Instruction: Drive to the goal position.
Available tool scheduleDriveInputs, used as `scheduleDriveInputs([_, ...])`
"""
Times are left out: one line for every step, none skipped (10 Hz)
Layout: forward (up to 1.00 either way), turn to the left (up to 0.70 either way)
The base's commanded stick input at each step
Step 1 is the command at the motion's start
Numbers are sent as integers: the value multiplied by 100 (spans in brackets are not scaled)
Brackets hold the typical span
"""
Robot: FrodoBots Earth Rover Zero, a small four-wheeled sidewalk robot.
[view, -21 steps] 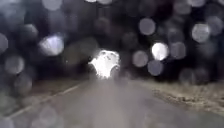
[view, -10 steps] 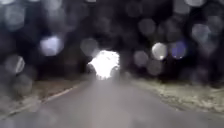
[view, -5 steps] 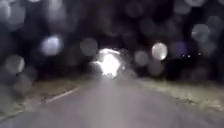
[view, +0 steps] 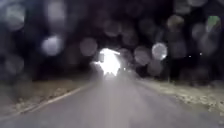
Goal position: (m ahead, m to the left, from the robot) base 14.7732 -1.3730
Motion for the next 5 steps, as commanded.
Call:
scheduleDriveInputs([70, 0])
scheduleDriveInputs([70, 0])
scheduleDriveInputs([70, 0])
scheduleDriveInputs([70, 0])
scheduleDriveInputs([70, 0])
